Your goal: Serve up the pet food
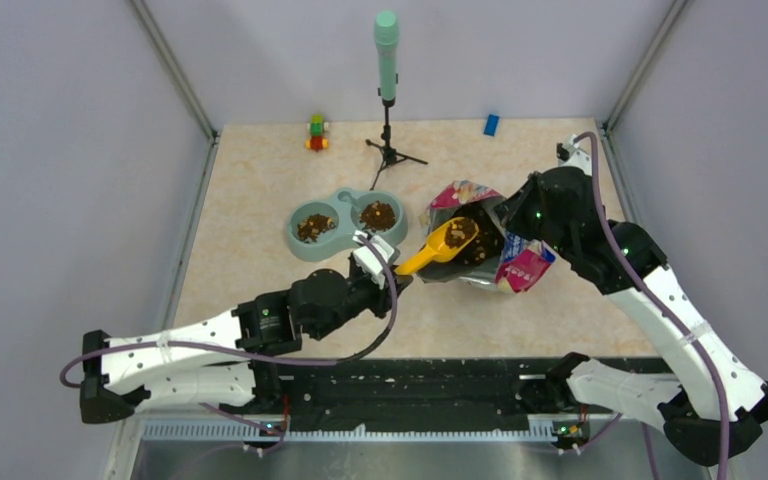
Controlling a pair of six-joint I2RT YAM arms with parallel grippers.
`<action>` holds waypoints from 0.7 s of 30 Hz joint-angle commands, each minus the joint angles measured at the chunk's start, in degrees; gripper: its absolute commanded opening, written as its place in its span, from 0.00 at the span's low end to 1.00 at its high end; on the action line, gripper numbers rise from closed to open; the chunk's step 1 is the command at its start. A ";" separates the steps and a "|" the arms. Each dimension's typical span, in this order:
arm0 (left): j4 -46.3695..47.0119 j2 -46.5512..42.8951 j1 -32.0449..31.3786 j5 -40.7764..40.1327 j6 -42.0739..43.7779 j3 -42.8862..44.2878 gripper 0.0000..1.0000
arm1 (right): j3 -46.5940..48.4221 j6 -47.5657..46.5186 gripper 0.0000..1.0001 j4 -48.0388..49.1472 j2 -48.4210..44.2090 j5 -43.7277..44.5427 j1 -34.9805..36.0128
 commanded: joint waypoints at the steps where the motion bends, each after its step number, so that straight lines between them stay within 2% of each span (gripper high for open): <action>1: 1.38 -2.69 -0.31 0.81 1.68 3.58 0.00 | 3.45 -1.35 0.00 0.75 -0.15 1.80 -0.46; 14: 0.51 -5.35 -0.40 2.36 1.05 2.80 0.00 | 3.65 -1.36 0.00 0.63 0.02 1.93 -0.48; 20: 5.08 -4.61 -0.41 1.01 0.31 0.11 0.00 | 3.81 -1.29 0.00 0.48 0.21 1.77 -0.48; 21: 8.12 -4.33 -0.50 0.51 0.92 -0.97 0.00 | 3.83 -1.31 0.00 0.40 0.18 2.03 -0.48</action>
